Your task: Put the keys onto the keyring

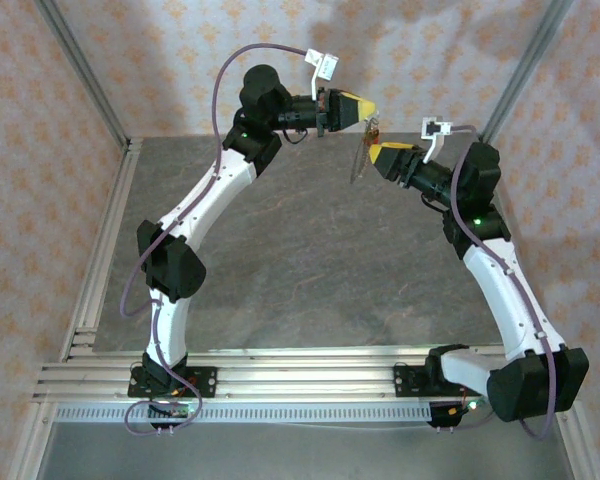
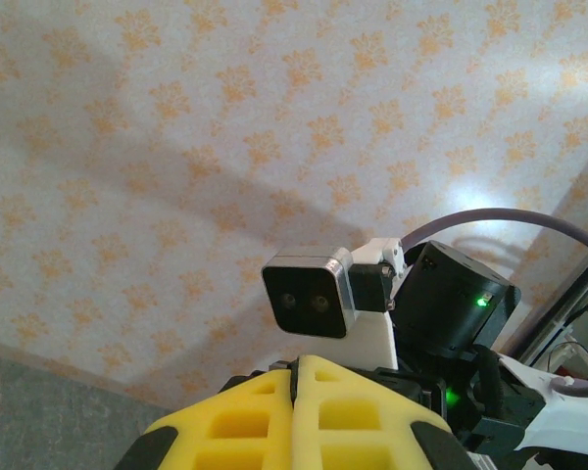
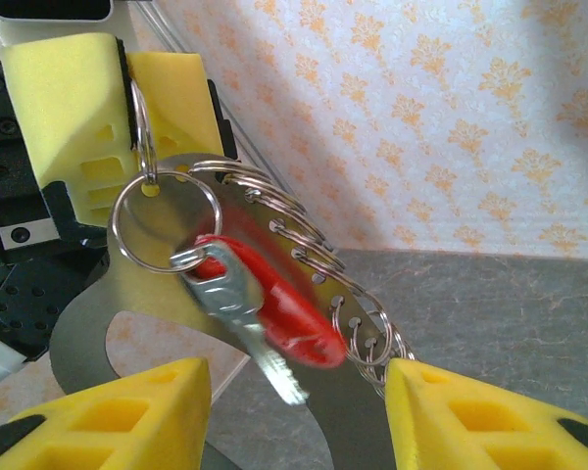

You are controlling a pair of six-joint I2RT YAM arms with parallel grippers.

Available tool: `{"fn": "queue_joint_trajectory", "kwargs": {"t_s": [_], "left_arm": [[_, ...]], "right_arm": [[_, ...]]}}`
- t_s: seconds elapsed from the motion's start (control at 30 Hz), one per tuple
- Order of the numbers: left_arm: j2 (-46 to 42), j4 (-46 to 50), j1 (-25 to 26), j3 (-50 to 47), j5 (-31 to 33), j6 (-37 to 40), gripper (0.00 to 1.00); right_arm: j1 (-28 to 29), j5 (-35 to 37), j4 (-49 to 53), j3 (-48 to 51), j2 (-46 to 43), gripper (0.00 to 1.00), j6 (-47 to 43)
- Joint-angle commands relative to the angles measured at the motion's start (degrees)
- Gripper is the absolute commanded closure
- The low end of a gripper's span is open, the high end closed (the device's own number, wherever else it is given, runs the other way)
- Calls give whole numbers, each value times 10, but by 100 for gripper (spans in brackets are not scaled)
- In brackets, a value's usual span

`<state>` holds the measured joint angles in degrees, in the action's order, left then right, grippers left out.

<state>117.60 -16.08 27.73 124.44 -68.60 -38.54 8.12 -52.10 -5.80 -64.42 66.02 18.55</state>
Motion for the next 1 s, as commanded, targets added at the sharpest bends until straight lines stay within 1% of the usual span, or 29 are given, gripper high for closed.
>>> {"fn": "queue_joint_trajectory", "kwargs": {"t_s": [0.0, 0.37, 0.57, 0.8, 0.93, 0.97], "left_arm": [[5, -17, 0, 23, -3, 6, 100], [7, -16, 0, 25, -3, 4, 100], [9, -17, 0, 26, -4, 3, 100], [10, -16, 0, 27, -3, 2, 100], [10, -9, 0, 27, -2, 8, 100], [10, -8, 0, 26, 1, 8, 100]], "right_arm": [[4, -2, -19, -7, -1, 50, -4], [14, -7, -32, -53, 50, 49, -5], [15, -5, -28, -69, 60, 50, -12], [15, -3, -15, -65, 47, 57, -23], [15, 0, -1, -58, 33, 68, -31], [15, 1, 1, -55, 29, 69, -32]]}}
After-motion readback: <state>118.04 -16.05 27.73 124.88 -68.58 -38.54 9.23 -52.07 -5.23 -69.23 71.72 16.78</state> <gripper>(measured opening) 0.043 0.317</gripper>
